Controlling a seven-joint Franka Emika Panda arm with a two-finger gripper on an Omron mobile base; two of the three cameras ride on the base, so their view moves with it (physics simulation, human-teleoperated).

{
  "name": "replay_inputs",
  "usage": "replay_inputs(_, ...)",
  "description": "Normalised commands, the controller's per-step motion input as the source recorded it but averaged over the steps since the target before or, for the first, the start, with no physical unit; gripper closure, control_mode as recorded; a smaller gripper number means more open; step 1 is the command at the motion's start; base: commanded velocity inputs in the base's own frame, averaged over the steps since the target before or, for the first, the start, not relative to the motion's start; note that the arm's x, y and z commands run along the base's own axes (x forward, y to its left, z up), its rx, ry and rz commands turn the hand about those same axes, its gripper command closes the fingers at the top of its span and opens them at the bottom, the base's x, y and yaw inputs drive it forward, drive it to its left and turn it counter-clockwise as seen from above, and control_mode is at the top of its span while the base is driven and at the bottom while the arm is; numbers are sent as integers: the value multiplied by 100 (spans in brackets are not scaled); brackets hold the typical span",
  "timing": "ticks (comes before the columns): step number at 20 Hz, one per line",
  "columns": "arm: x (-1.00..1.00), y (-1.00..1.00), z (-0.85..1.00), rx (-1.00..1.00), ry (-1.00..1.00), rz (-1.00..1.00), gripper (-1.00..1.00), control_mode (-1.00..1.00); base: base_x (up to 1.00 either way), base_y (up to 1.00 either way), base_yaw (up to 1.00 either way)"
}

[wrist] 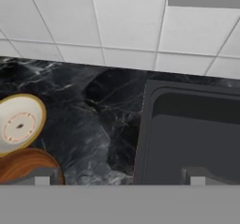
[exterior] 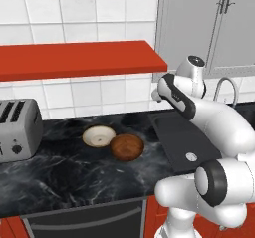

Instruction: Rinse each bowl for a few seconds and place them down in the sink or on the counter.

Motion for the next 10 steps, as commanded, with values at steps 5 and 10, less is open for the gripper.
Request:
replay_inputs(5, 0, 0, 0, 0, 0, 0, -100, 100, 35, -50, 1)
replay_inputs(10, 0, 0, 0, 0, 0, 0, -100, 100, 26, -34, 0)
